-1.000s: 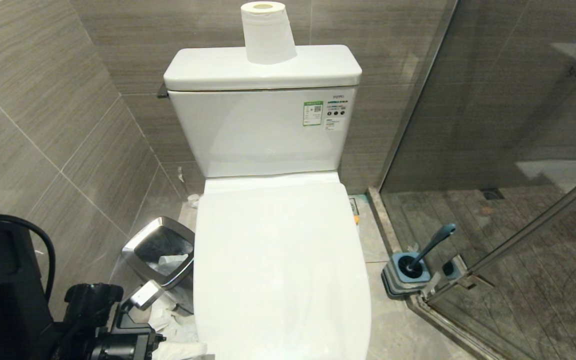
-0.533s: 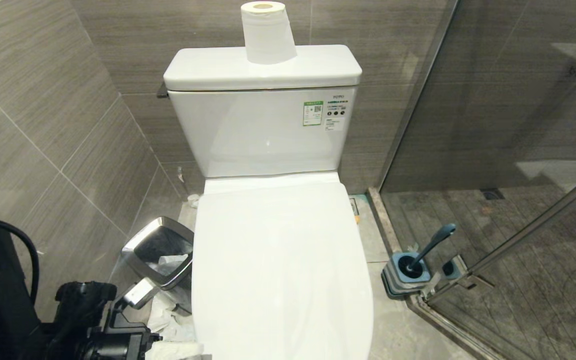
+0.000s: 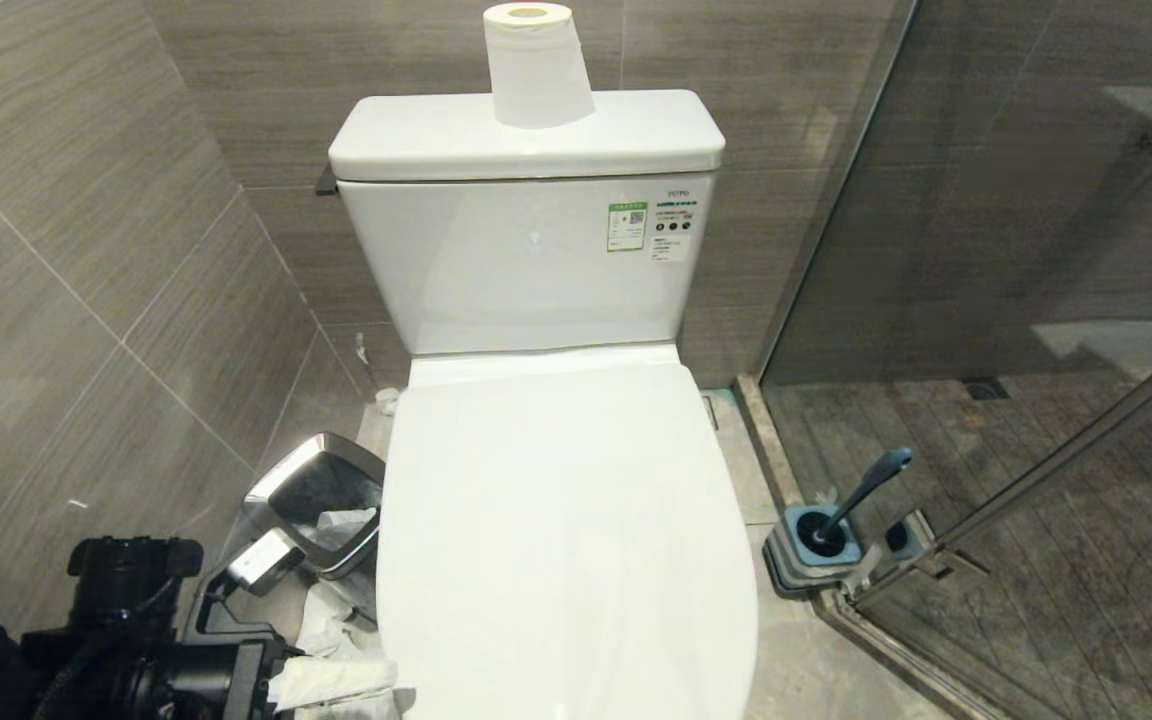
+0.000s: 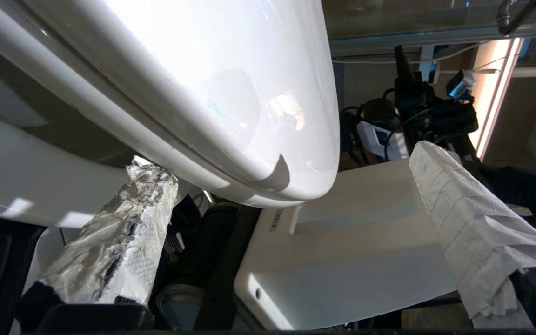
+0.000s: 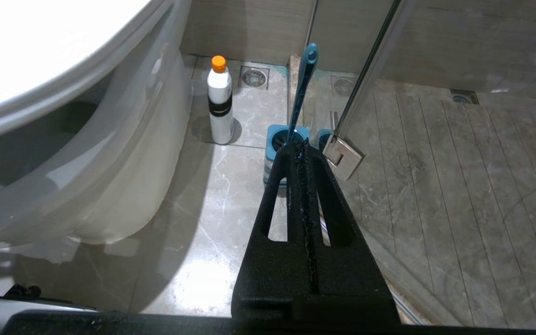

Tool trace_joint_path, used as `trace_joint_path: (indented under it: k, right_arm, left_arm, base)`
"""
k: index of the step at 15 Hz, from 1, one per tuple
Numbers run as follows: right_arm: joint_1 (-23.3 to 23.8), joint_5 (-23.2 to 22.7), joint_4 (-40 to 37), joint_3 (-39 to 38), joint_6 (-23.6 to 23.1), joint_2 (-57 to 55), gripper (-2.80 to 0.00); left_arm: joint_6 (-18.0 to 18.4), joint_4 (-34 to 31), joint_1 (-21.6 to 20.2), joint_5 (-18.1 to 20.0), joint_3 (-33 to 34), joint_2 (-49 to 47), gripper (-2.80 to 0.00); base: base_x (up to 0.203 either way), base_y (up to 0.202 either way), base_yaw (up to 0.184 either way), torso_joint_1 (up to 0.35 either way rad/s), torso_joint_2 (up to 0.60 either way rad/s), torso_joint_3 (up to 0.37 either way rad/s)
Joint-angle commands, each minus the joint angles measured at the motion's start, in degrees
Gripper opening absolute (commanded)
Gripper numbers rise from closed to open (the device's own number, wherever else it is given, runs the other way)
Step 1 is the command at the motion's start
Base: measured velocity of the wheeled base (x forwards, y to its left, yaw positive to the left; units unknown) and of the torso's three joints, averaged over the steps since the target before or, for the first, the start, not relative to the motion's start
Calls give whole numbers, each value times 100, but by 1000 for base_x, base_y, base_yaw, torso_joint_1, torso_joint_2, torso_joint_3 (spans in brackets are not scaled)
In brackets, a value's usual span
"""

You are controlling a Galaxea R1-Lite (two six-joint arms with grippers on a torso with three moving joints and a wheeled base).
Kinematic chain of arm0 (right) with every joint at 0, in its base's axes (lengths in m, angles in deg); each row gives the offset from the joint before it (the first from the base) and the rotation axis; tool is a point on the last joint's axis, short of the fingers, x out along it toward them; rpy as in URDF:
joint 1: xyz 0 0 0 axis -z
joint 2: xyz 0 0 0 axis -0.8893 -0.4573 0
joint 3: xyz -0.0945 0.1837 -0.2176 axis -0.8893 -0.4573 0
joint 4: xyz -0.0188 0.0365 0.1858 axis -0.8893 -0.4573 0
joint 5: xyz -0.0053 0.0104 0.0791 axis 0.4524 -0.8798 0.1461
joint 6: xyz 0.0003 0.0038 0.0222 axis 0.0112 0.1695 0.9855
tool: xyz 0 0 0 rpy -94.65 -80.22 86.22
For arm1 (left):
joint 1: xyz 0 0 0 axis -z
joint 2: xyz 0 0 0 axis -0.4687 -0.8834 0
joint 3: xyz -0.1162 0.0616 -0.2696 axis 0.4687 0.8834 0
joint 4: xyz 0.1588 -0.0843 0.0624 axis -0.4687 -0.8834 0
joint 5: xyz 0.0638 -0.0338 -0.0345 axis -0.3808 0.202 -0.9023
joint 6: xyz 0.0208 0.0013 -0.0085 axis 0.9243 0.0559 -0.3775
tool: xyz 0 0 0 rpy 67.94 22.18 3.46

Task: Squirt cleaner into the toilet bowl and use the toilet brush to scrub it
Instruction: Use the left hand to lift the toilet lid slightly

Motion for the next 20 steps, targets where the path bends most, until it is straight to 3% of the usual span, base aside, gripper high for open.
trace_joint_path:
  k: [1, 6, 14, 18, 20]
  right_arm:
    - [-2, -2, -1, -5, -6, -6, -280]
    - [-2, -2, -1, -5, -6, -6, -280]
    - [-2, -2, -1, -5, -6, -6, -280]
    - [-2, -2, -1, -5, -6, -6, -280]
    - [-2, -2, -1, 4, -6, -6, -280]
  left_arm:
    - [-99, 50, 49, 54, -36, 411, 0]
    - [-163, 51, 69, 33, -35, 794, 0]
    - [-1586, 131, 279, 33, -738, 1384, 0]
    - [-1873, 204, 264, 28, -880, 1585, 0]
    - [-2207, 204, 262, 28, -1035, 1762, 0]
  base:
    - [0, 0, 0, 0, 0, 0]
    - [0, 0, 0, 0, 0, 0]
    - [0, 0, 0, 0, 0, 0]
    - [0, 0, 0, 7, -1, -1]
    - [0, 0, 0, 0, 0, 0]
